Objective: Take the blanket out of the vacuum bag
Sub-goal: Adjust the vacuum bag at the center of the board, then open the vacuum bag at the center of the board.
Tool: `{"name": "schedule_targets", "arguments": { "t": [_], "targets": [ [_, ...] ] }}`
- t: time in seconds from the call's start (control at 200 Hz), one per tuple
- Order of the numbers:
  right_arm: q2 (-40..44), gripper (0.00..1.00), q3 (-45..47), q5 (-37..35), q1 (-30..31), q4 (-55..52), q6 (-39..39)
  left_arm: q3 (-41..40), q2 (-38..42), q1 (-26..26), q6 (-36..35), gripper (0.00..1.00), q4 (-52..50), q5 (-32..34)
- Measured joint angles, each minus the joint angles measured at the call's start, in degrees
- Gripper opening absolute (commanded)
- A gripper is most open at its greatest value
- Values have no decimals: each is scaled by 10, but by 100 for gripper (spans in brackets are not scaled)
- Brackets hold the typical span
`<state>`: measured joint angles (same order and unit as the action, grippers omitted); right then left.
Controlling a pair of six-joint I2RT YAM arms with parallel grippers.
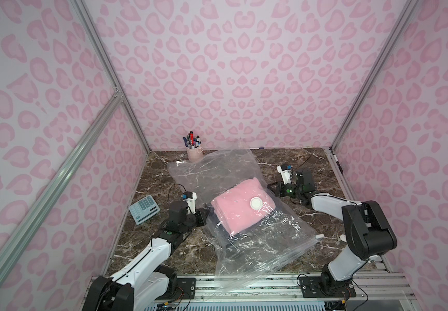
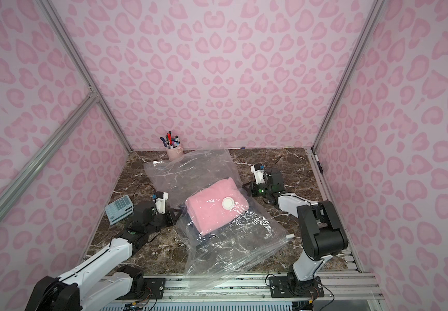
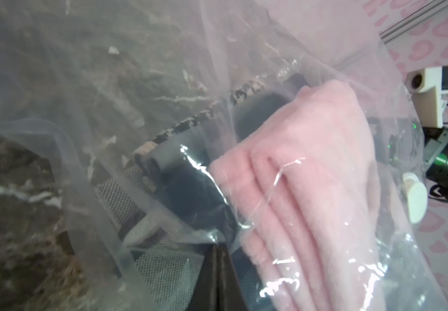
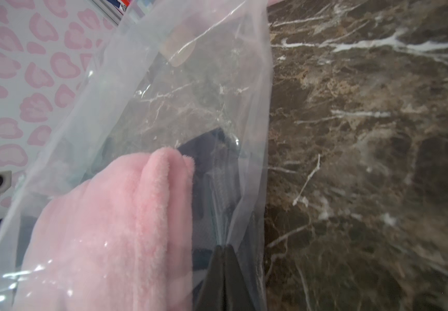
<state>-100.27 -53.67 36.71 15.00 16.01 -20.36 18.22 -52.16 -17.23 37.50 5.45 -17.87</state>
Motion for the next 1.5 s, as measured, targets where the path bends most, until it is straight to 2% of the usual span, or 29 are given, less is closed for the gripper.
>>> {"name": "schedule_targets", "arguments": {
  "t": [0.155,0.3,0.405,0.58,0.595,0.625,0.665,0.705,0.745,0.845,0.97,1.065,1.155,1.255,1.405,1.5],
  "targets": [
    [-108,0,-130,49,16,-16,5,-38,140,-19,65,5,-76,33],
    [-220,0,-313,81,61,-58,7,-53,224,-20,108,5,-140,91],
    [-288,0,-446,94,100,-97,11,-48,216,-20,121,5,-159,136],
    [-389,0,-619,112,142,-139,10,12,136,-20,111,4,-182,220],
    [-396,0,-631,114,143,-145,10,19,130,-20,107,6,-184,226],
    [-407,0,-647,116,144,-152,9,34,115,-20,100,18,-184,237],
    [-415,16,-661,115,142,-165,9,50,98,-20,85,29,-183,244],
    [-417,38,-668,115,137,-178,10,63,80,-19,69,41,-179,246],
    [-416,50,-670,111,130,-193,15,74,67,-20,54,51,-175,243],
    [-390,61,-663,98,109,-226,36,94,55,-26,11,67,-175,219],
    [-319,62,-637,57,71,-251,61,137,46,-51,-37,68,-202,194],
    [-239,62,-591,-9,35,-264,75,181,33,-93,-65,70,-247,192],
    [-152,64,-508,-118,10,-279,82,229,10,-170,-82,73,-288,204],
    [-42,68,-356,-236,-12,-283,79,289,-51,-276,-92,77,-313,234],
    [106,70,-124,-301,-106,-287,43,435,-227,-444,-113,81,-346,314],
    [187,71,-24,-306,-169,-284,22,548,-348,-518,-137,83,-366,374]
  ]
}}
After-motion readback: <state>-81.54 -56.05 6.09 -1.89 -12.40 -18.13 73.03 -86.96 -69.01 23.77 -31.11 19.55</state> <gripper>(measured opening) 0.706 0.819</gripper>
